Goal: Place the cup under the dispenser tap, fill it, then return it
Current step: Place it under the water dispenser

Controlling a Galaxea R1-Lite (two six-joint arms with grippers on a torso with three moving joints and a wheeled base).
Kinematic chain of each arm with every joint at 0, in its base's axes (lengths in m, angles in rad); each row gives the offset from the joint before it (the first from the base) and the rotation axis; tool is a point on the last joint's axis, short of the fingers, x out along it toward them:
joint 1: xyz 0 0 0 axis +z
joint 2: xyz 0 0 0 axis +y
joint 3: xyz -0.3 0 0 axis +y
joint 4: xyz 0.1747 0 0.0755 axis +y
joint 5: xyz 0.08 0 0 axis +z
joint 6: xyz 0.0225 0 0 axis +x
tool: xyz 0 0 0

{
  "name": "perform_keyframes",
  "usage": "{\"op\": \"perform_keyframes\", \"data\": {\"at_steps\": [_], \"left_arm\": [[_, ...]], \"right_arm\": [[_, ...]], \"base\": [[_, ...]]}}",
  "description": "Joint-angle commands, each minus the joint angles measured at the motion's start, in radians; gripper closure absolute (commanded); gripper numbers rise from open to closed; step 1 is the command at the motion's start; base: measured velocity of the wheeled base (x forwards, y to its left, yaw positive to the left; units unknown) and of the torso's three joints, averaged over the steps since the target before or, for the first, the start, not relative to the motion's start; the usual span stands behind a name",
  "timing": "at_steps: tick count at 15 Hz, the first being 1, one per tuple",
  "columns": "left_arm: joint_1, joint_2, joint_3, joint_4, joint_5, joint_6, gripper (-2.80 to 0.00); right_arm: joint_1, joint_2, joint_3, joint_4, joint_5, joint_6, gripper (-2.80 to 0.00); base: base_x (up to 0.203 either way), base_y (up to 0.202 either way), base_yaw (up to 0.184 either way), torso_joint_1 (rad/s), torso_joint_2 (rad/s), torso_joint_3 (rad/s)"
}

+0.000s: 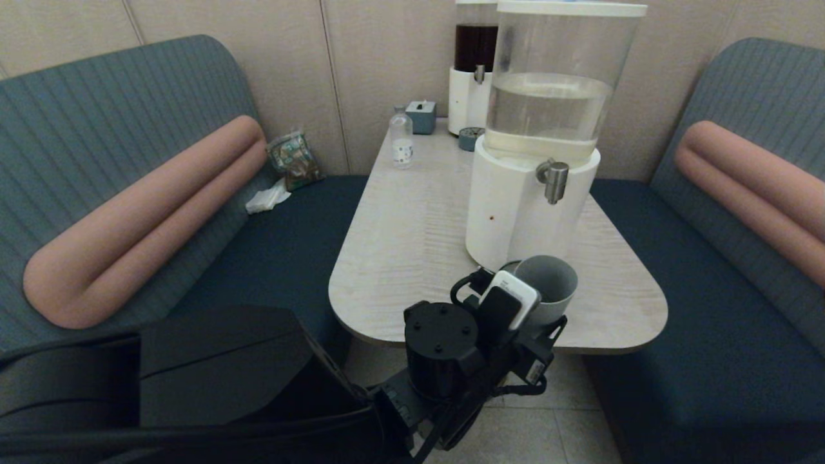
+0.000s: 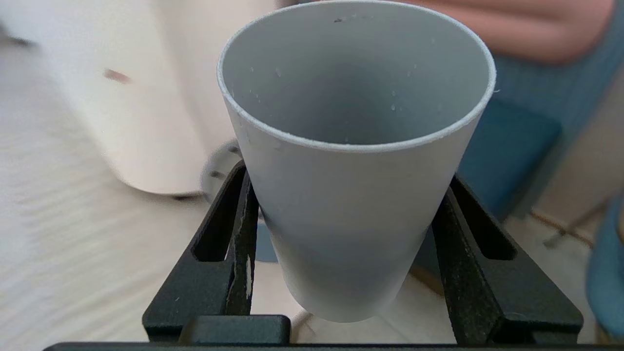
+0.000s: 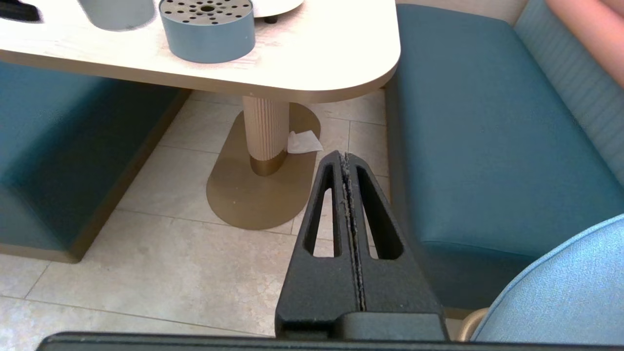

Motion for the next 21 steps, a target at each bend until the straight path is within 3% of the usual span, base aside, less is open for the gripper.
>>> {"op": "perform_keyframes", "data": {"at_steps": [1,6,15,21], "left_arm": [[-0.007,0.030,-0.037,0.003,0.002,0.001,0.00],[0.000,0.076,-0.194,0.079,0.008,-0.001,0.00],[0.081,0.205,-0.452,0.238,0.026,-0.003,0.00],[0.083,0.261,-0.522,0.245,0.026,-0.002,0.00]], "right_arm": [[0.000,-0.003,0.000,0.000,0.001,0.000,0.00],[0.000,-0.003,0.000,0.000,0.001,0.000,0.00],[0.000,-0.003,0.000,0.000,0.001,0.000,0.00],[0.000,-0.003,0.000,0.000,0.001,0.000,0.00]], "base": [[0.000,0.000,0.000,0.000,0.00,0.000],[0.000,0.000,0.000,0.000,0.00,0.000],[0.000,0.000,0.000,0.000,0.00,0.000],[0.000,0.000,0.000,0.000,0.00,0.000]]}}
